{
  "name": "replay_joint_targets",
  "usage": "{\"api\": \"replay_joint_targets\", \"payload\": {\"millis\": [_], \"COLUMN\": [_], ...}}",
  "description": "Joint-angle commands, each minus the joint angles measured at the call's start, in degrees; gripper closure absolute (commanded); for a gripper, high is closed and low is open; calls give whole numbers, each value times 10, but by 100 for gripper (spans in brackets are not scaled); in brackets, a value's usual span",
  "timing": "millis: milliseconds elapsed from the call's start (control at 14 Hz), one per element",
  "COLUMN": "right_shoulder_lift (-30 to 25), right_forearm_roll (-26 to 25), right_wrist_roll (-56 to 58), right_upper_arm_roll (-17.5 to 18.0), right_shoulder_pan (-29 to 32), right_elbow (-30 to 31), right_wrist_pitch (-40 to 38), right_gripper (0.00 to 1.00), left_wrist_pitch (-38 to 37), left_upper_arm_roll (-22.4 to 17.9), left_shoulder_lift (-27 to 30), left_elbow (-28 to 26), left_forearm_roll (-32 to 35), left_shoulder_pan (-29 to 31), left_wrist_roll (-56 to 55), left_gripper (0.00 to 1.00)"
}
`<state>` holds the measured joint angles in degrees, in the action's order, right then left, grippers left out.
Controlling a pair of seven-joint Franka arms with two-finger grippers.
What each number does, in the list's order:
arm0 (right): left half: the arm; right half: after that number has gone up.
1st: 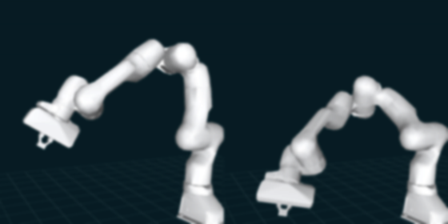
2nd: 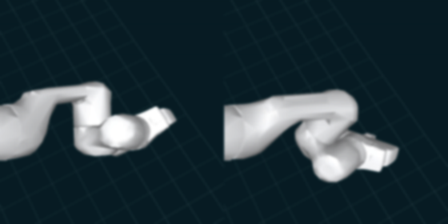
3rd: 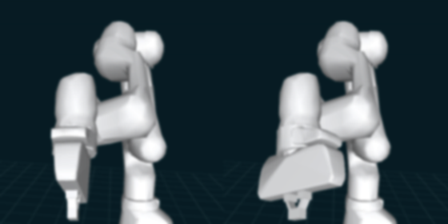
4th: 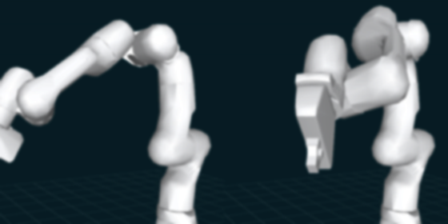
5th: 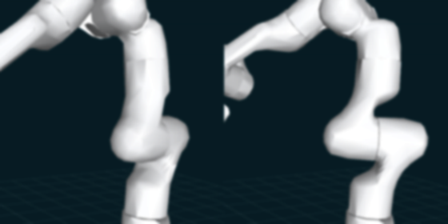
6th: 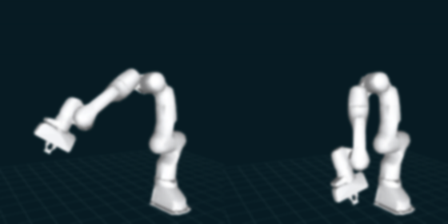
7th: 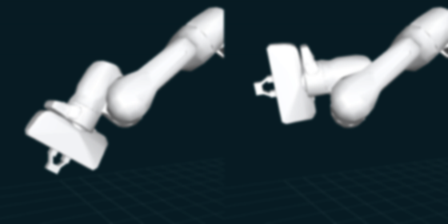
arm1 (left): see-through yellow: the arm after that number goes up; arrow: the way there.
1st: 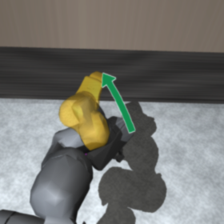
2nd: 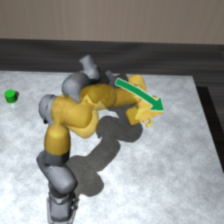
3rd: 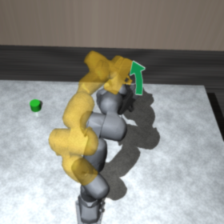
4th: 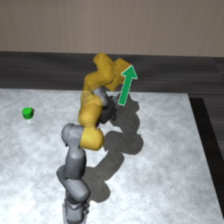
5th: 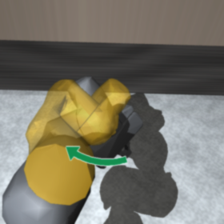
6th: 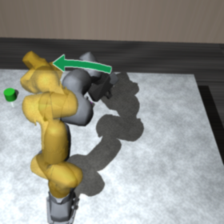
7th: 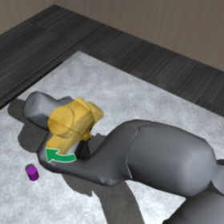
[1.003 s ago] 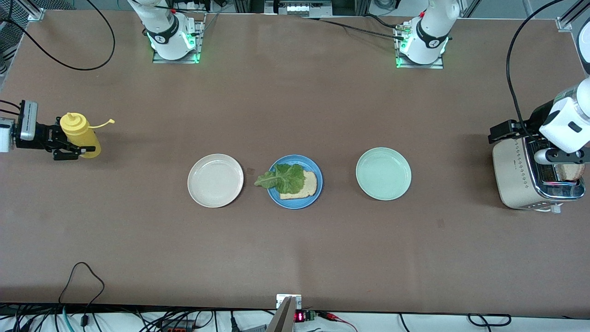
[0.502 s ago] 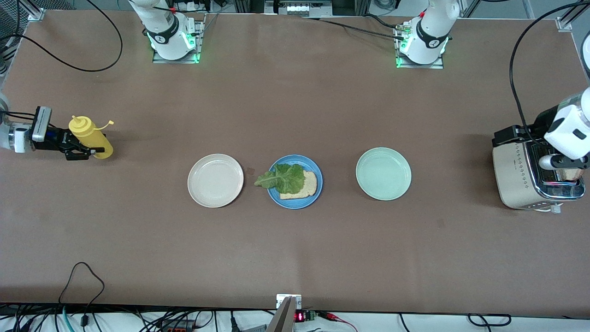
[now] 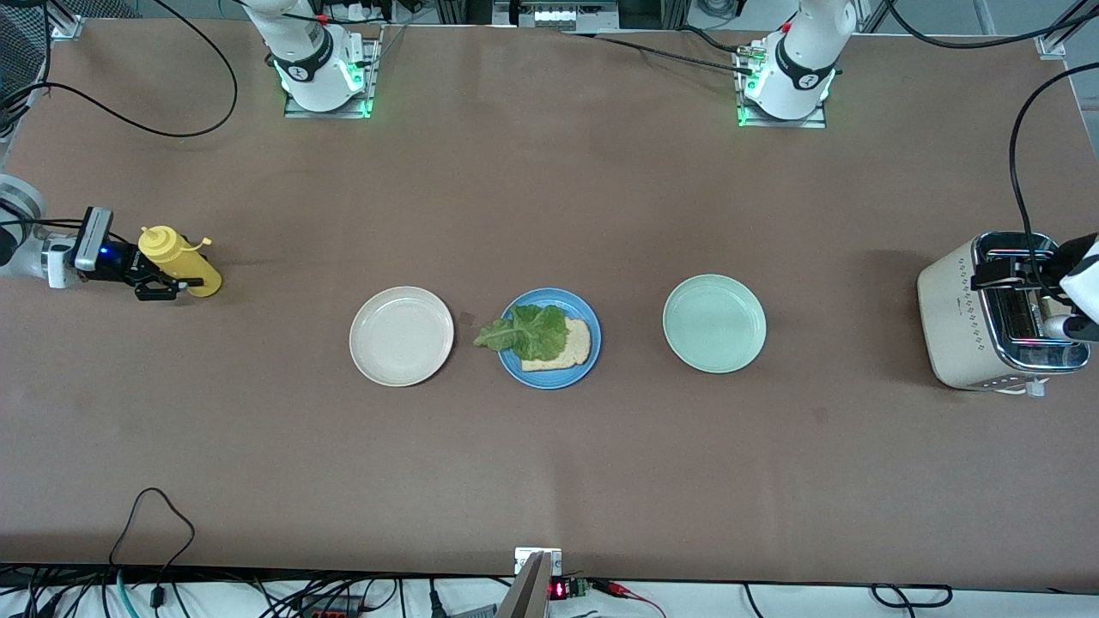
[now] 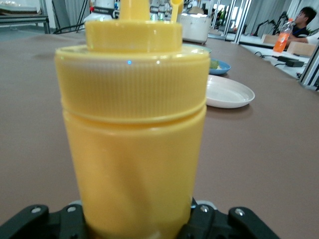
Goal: Make sandwich in blue plate with both arms
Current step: 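Set the yellow bottle down while the left gripper grasps toaster bread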
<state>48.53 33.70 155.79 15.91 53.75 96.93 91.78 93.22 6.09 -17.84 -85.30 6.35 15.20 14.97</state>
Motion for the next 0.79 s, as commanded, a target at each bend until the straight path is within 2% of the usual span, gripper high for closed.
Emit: {"api": "replay_joint_targets", "payload": {"millis": [0, 72, 143, 215, 430, 717], "right_shoulder_lift": [12, 17, 19, 20, 20, 19], "right_forearm_roll": [16, 20, 20, 20, 20, 20], "right_wrist_roll": [23, 22, 22, 22, 22, 21], "right_upper_arm_roll": [-5, -7, -12, -12, -13, -19], "right_shoulder_pan": [5, 5, 5, 5, 5, 5], "right_elbow": [-13, -13, -14, -14, -15, -17], "right_wrist_pitch": [-7, -7, -7, -7, -7, -7], "right_gripper": [73, 67, 48, 0, 0, 0], "left_wrist_pitch": [-8, -8, -8, -5, 14, 53], "left_upper_arm_roll": [3, 3, 3, 3, 3, 3], "left_shoulder_lift": [-26, -34, -40, -47, -80, -94], "left_elbow": [39, 39, 40, 41, 61, 62], "left_forearm_roll": [17, 18, 16, 15, 12, 10], "left_shoulder_pan": [14, 23, 38, 48, 90, 134], "left_wrist_roll": [32, 47, 83, 116, 176, 261], "left_gripper": [0, 0, 0, 0, 0, 0]}}
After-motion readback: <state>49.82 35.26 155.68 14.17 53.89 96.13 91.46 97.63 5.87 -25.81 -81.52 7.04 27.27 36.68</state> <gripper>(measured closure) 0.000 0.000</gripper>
